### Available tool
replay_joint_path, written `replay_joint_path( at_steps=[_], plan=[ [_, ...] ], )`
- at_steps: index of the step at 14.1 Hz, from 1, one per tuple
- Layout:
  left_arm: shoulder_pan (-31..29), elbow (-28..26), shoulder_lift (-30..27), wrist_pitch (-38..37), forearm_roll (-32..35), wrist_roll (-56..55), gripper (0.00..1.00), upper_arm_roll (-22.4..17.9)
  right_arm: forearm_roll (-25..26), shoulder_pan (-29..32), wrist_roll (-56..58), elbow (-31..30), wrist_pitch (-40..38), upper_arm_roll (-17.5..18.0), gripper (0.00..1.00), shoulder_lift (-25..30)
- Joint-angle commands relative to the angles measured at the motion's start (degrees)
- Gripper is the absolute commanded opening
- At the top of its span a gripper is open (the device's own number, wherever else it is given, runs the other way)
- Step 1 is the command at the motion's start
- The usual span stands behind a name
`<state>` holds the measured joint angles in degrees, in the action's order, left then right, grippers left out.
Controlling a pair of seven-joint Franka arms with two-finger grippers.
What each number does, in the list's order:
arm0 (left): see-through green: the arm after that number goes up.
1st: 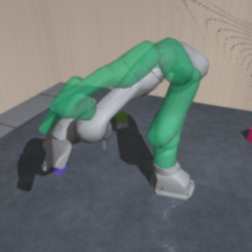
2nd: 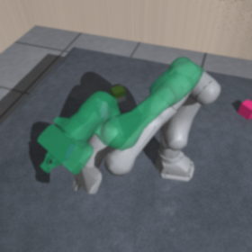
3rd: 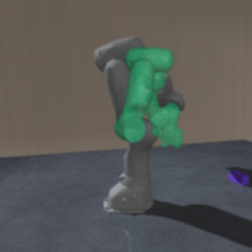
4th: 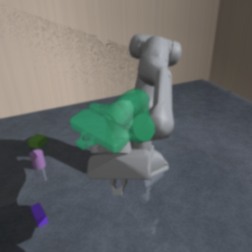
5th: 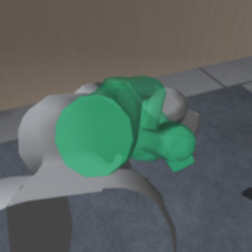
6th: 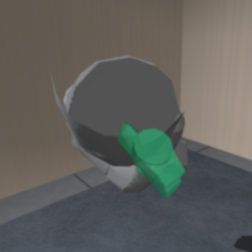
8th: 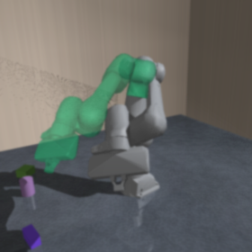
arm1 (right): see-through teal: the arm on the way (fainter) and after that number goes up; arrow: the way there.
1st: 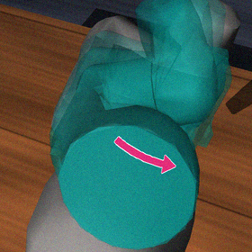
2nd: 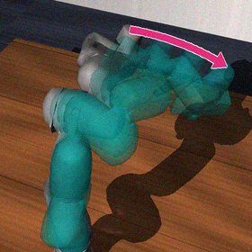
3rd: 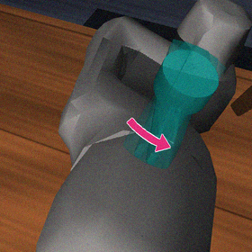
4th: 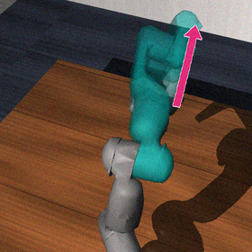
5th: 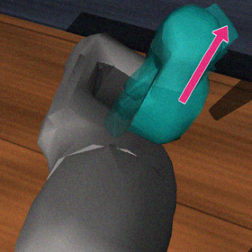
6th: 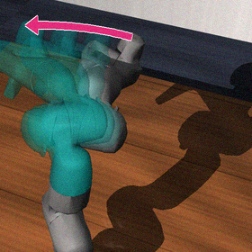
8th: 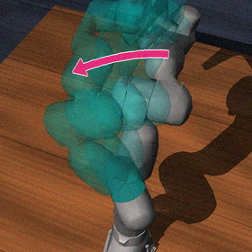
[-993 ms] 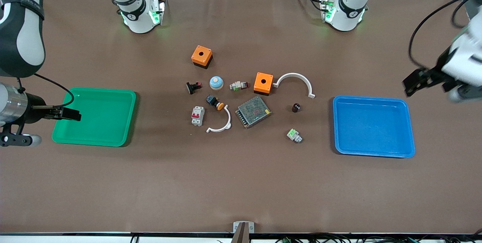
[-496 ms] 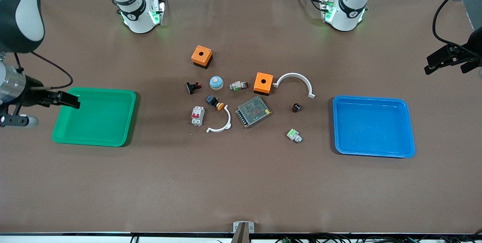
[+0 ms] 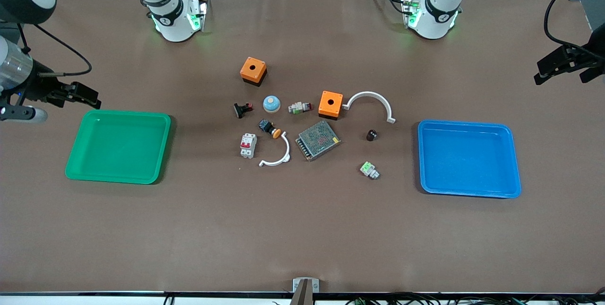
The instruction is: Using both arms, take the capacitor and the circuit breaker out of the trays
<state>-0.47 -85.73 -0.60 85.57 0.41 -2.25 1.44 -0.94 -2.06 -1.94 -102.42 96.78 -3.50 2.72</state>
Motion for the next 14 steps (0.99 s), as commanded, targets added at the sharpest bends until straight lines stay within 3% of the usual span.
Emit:
replay_joint_path(
  at_steps=[1, 7, 14],
  plan=[
    [-0.3, -1.2, -1.2, 0.7, -0.1, 0.8, 1.0, 0.3, 0.5, 3.0, 1.2, -4.4, 1.5, 3.2, 1.0, 4.2],
    [-0.5, -1.6, -1.4, 1.4, -0.1, 0.9, 1.0, 0.4, 0.4, 3.1, 2.7, -6.4, 1.0, 3.2, 1.0, 7.9],
    [-0.3, -2.2, -2.0, 1.6, 0.0, 0.9, 1.0, 0.5, 0.0, 2.8, 1.9, -6.7, 1.7, 3.2, 1.0, 8.4]
  ],
)
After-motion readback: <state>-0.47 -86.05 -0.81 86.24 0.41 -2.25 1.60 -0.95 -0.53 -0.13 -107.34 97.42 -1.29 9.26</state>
